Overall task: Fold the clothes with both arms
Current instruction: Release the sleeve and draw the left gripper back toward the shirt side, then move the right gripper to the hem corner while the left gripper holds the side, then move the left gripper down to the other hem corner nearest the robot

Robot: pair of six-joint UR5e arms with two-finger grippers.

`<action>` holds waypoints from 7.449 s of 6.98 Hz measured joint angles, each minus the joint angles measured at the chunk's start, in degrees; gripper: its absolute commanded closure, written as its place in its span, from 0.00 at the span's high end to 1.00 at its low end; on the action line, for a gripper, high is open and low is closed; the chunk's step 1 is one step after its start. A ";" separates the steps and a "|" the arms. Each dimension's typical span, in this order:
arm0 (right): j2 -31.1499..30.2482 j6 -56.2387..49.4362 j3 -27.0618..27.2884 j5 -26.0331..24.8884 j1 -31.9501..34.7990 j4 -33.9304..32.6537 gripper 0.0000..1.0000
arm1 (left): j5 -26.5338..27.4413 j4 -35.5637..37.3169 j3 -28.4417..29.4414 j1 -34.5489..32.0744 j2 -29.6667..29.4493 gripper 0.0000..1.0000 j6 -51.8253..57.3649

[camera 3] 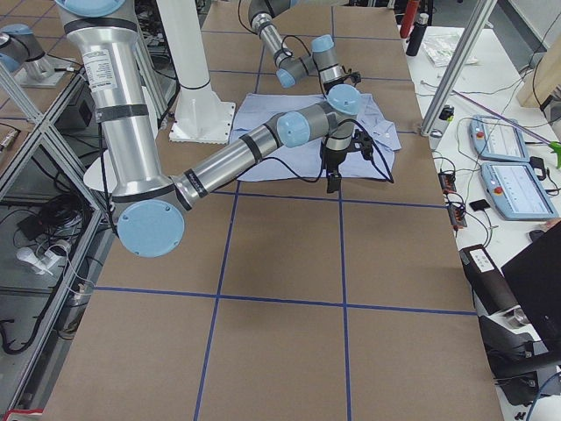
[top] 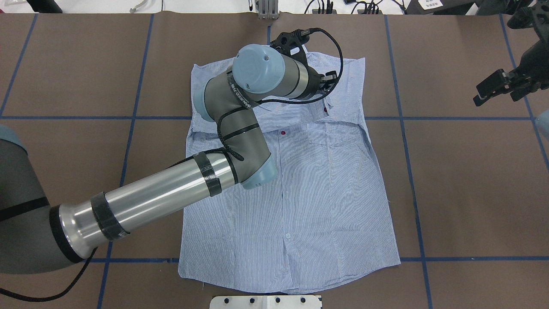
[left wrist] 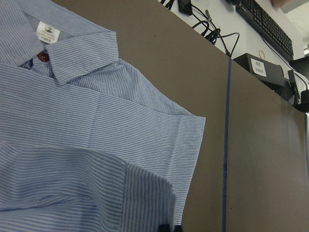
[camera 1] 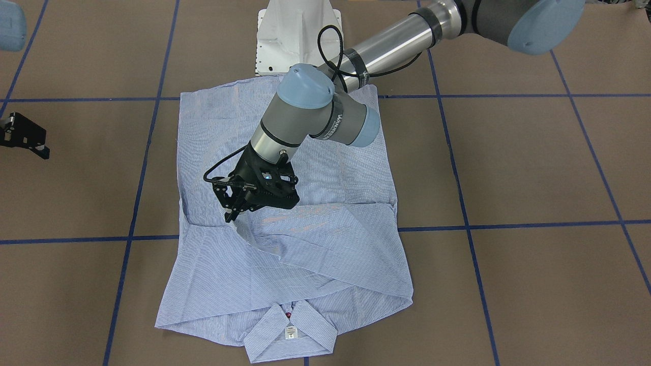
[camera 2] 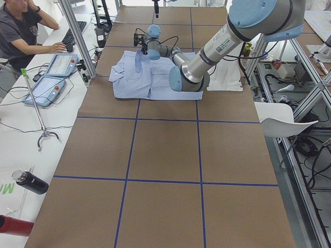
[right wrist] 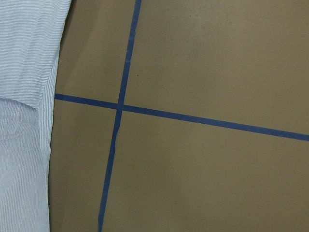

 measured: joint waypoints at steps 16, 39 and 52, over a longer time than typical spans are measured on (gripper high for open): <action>-3.82 10.43 6.78 2.17 -1.39 4.54 1.00 | -2.09 13.79 -24.89 1.76 17.31 0.99 7.61; -15.24 61.59 4.56 -22.08 -51.25 33.51 0.45 | -6.52 27.59 -52.41 -2.91 36.35 0.99 12.48; -13.91 61.61 7.64 -23.03 -50.83 33.56 0.00 | -5.00 27.68 -53.02 2.66 44.65 0.99 5.13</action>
